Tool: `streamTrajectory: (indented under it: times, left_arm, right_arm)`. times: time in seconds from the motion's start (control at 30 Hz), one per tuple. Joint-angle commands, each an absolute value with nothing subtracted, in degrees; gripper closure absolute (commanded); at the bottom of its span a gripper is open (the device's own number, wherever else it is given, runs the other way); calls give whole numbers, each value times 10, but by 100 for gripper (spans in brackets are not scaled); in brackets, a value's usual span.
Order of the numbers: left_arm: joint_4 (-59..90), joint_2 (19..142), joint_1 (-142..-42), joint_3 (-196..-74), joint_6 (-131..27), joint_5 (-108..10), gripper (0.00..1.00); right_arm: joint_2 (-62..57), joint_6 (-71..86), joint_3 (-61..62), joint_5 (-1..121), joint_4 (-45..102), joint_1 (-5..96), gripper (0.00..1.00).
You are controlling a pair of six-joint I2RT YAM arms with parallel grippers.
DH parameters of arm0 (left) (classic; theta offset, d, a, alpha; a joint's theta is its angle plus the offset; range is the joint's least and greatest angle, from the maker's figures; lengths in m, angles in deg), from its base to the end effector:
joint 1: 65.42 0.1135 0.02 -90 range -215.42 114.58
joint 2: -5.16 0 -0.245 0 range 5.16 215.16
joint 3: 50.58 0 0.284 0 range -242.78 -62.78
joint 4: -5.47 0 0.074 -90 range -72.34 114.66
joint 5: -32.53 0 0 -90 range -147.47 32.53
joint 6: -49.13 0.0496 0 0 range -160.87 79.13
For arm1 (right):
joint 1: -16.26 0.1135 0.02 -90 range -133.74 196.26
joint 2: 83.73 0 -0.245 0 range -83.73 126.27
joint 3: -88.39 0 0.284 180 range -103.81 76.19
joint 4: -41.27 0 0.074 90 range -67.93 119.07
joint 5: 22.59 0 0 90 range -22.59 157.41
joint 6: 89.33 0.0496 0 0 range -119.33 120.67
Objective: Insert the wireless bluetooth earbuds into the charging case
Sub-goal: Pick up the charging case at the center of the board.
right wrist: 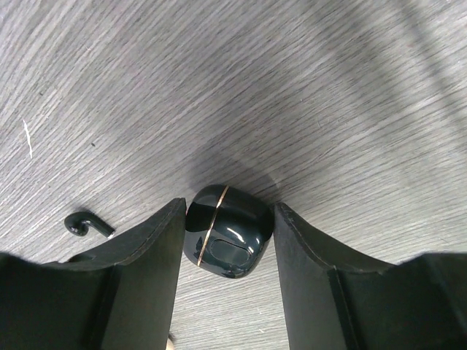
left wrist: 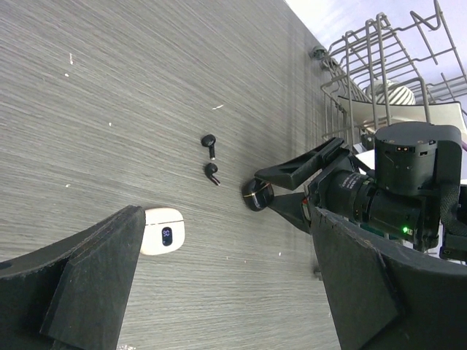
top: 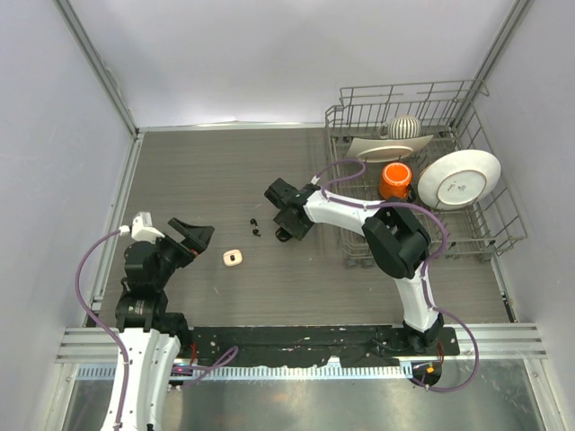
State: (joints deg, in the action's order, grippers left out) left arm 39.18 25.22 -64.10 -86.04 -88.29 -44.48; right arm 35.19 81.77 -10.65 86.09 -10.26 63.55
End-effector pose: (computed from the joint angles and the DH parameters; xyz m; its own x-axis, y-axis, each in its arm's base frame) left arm 0.1800 -0.0070 0.2345 -0.3531 -0.7258 -0.5904 -0.1021 0.6571 -0.7468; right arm 0.3129 0.3156 0.1167 -0.7187 0.6012 -0.3492 0.5382 0.7991 0.2680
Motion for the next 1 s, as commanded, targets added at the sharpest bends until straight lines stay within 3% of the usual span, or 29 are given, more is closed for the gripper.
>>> streamTrajectory:
  times: [0.0,0.37,0.43,0.47,0.97]
  left_arm:
    - [397,261,-637,-889,-868,-450,0]
    - [410,277,-637,-897,-856,-452,0]
    - [411,278,-638,-899,-853,-452,0]
    - [411,278,-636,-899,-853,-452,0]
    - [414,286,-638,-904,-850,-449,0]
  right_arm:
    - [400,840,-102,817,-165,642,44]
    - [406,856,-142,815,-222,640,43]
    - [410,852,-154,816,-226,640,31]
    - [411,854,-162,819,-234,640,30]
    - [421,897,-178,817,-240,625,31]
